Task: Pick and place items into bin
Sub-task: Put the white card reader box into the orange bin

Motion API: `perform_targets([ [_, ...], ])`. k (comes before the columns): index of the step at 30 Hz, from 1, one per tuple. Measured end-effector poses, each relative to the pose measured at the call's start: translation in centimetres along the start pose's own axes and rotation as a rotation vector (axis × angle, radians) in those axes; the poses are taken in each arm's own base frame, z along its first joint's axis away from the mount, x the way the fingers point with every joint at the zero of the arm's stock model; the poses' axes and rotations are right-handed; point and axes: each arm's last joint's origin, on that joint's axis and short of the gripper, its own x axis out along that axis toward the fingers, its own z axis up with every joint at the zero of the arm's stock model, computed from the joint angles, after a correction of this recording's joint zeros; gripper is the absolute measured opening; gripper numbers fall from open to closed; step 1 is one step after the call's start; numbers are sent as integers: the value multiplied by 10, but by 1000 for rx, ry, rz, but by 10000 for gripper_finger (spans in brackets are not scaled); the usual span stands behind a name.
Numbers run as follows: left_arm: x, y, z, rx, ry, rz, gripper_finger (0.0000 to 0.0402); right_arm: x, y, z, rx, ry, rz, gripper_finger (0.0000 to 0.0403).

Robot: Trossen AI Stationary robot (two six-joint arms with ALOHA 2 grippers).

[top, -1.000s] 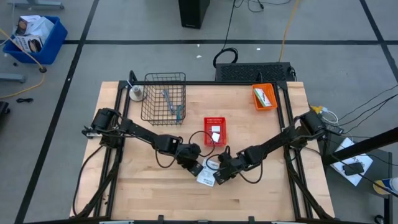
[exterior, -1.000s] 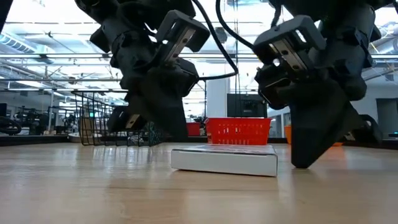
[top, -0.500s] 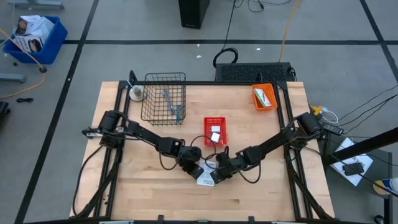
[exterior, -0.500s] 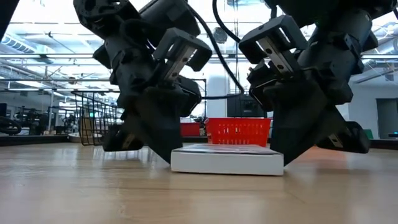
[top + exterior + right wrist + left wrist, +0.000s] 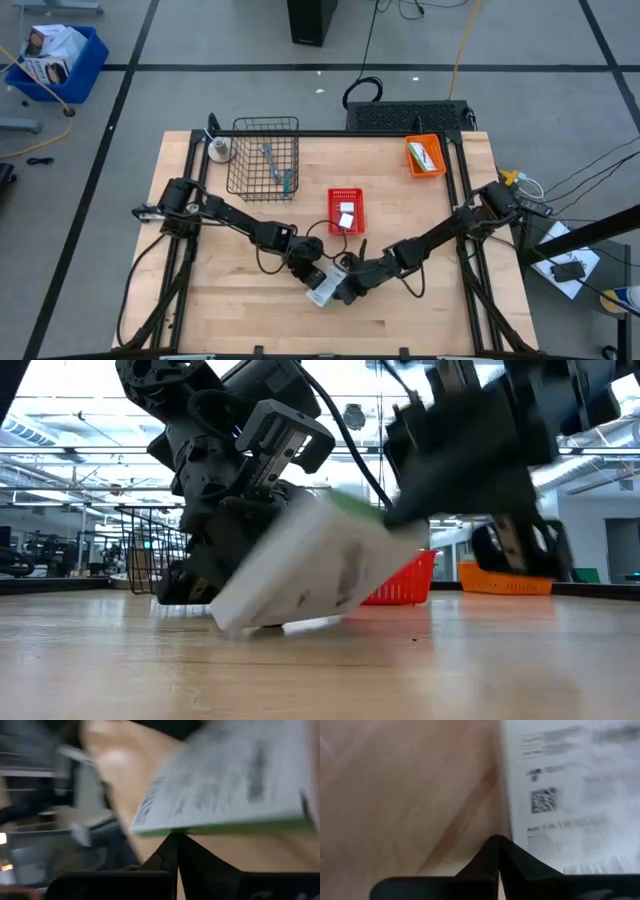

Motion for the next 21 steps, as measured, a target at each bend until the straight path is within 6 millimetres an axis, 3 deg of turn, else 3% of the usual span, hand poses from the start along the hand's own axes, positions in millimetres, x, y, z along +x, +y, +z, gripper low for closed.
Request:
perform_targets([
  [21, 1, -3, 2, -16, -22, -37, 9, -1, 4, 9, -29, -140, 27, 0],
])
